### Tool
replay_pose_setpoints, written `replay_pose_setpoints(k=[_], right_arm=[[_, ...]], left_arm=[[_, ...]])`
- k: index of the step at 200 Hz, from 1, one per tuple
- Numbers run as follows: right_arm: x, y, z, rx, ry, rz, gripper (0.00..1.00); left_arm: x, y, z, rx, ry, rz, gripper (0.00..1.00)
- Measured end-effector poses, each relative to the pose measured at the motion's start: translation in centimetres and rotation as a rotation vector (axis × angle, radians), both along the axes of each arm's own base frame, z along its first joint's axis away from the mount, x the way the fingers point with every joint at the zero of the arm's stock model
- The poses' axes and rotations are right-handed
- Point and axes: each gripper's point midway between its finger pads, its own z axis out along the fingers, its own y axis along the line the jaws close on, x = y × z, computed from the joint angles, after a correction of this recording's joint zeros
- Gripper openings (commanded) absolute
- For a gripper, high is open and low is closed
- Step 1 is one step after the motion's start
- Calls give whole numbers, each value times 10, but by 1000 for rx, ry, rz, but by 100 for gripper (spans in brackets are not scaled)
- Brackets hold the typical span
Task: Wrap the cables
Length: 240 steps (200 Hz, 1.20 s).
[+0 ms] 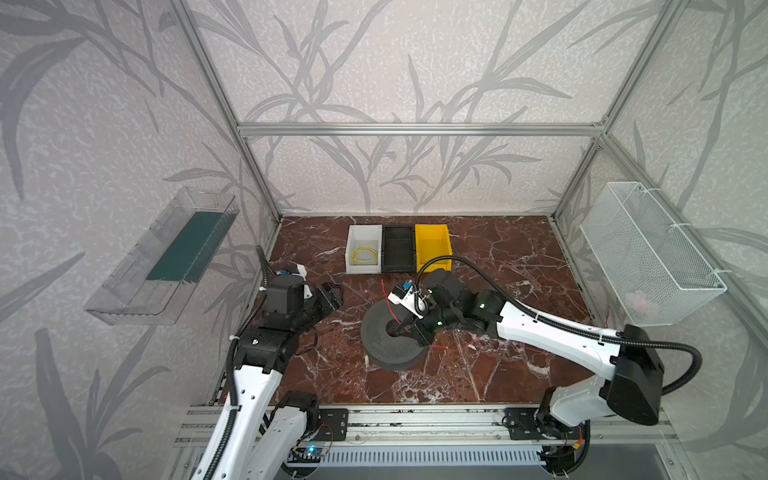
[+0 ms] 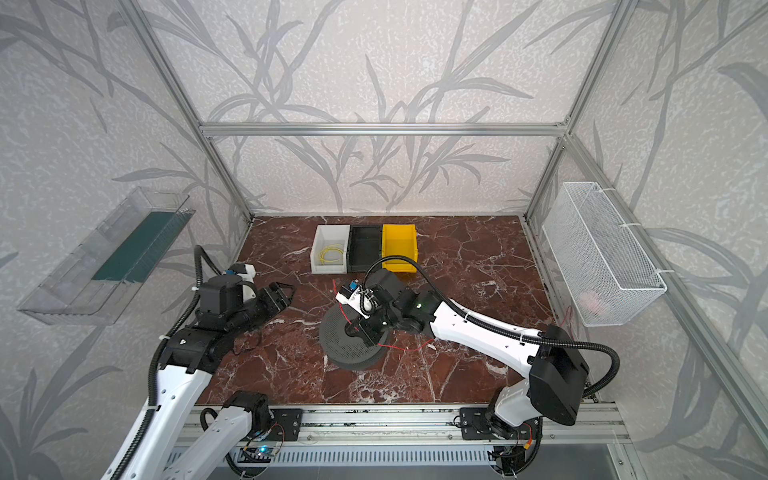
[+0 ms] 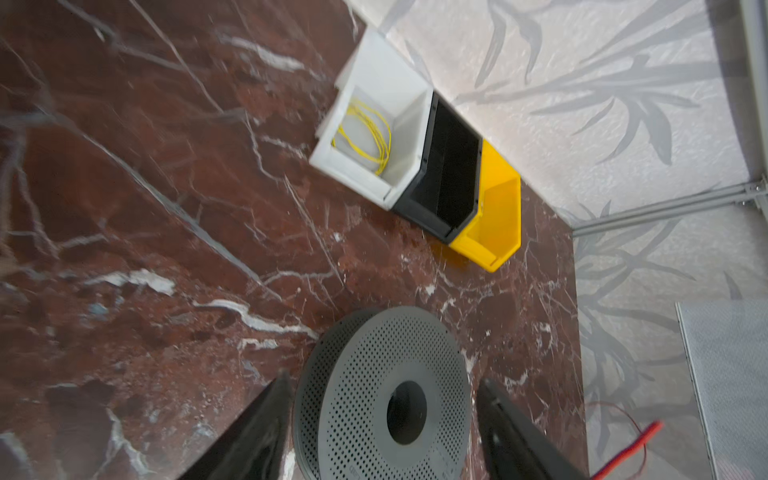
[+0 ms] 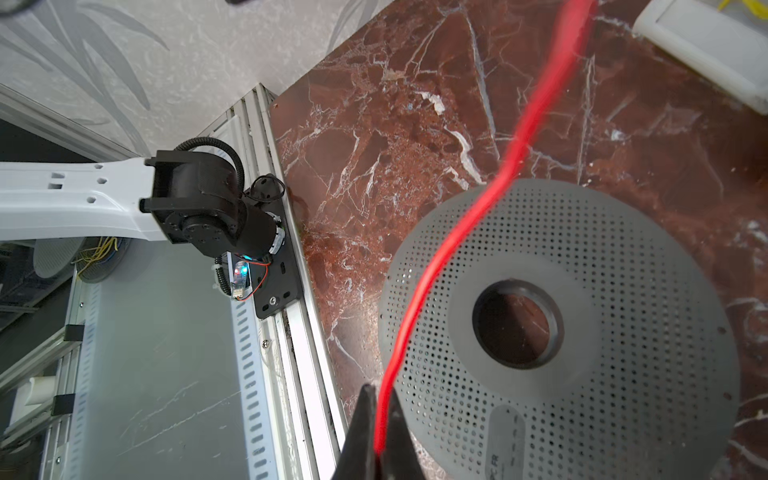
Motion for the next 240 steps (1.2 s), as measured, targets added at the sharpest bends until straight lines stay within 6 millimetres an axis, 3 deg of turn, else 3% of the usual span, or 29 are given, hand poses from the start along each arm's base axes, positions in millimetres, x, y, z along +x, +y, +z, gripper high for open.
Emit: replay_pose_setpoints(k=[49, 85, 112, 153, 180, 199, 222, 240], right_arm=[[2, -9, -13, -10, 42, -8, 0], [0, -5, -9, 18, 49, 12, 0], [-2, -2, -9, 31, 59, 27, 0], [-3, 1, -9, 43, 64, 39, 0], [-3, 1, -8, 45, 62, 38, 0], [-3, 1, -5, 51, 57, 37, 0], [-4, -1, 4, 68, 42, 33, 0], [-5, -6, 10, 79, 26, 22, 0]], left_arm=[[-11, -37, -94, -188, 205, -120, 62], [-16, -46, -134, -239, 258, -127, 61], [-16, -55, -152, -268, 259, -150, 60], [-6, -85, -152, -332, 202, -252, 49], [-1, -103, -146, -362, 163, -313, 26], [5, -115, -130, -411, 107, -358, 7], [14, -126, -100, -456, 19, -400, 0], [14, -120, -95, -434, 34, -358, 0]])
